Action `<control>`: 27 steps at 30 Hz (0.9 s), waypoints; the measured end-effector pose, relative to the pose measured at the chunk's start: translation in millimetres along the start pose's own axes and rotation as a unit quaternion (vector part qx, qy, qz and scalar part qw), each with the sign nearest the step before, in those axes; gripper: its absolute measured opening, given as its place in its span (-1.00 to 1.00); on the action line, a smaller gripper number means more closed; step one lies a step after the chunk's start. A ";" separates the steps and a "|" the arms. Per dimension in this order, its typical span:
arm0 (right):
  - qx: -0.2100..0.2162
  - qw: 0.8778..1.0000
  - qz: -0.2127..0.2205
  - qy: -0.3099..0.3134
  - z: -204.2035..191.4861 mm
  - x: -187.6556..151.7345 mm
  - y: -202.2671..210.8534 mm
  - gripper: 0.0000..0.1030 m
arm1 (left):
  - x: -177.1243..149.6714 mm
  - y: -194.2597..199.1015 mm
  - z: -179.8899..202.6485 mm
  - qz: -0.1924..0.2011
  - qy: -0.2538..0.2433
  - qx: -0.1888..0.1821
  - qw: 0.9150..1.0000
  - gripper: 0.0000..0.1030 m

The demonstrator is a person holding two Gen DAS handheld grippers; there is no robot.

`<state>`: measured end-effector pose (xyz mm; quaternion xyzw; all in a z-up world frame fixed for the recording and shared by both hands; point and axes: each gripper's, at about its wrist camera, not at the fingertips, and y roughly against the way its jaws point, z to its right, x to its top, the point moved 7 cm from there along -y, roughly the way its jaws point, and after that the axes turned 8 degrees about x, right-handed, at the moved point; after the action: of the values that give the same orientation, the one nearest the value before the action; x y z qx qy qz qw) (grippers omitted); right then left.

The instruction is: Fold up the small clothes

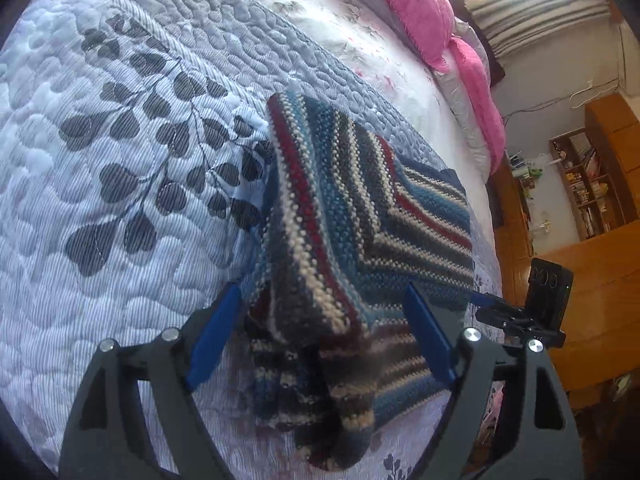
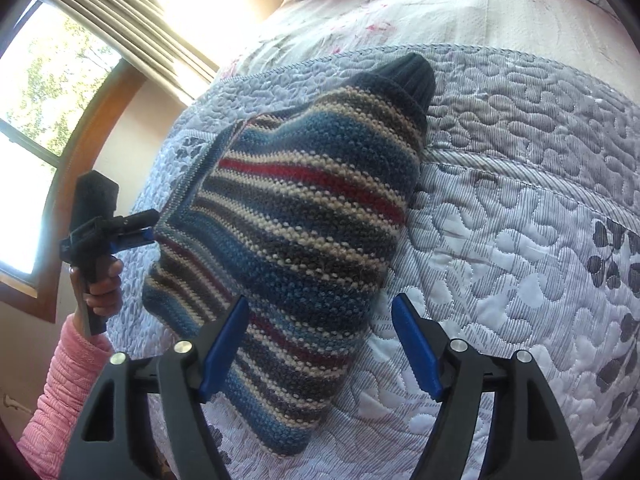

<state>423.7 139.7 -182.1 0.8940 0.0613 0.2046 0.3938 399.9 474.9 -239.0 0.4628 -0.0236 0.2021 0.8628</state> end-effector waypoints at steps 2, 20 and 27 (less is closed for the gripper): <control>0.004 1.000 -0.001 -0.004 0.3 0.3 -0.3 0.49 | -0.2 -8.7 -4.3 -0.007 0.016 -0.014 1.000 0.59; 0.066 0.997 -0.011 -0.048 20.1 14.2 -43.4 0.72 | -7.6 -80.9 38.7 -0.081 -0.042 -0.045 0.995 0.72; 0.091 0.994 -0.007 -0.063 18.2 23.4 -57.7 0.76 | -9.1 -88.2 40.9 -0.087 -0.032 -0.058 0.994 0.08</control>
<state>455.5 173.0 -227.8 0.9368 0.0609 0.1387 0.3154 430.2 395.6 -287.4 0.4183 -0.0220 0.1096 0.9014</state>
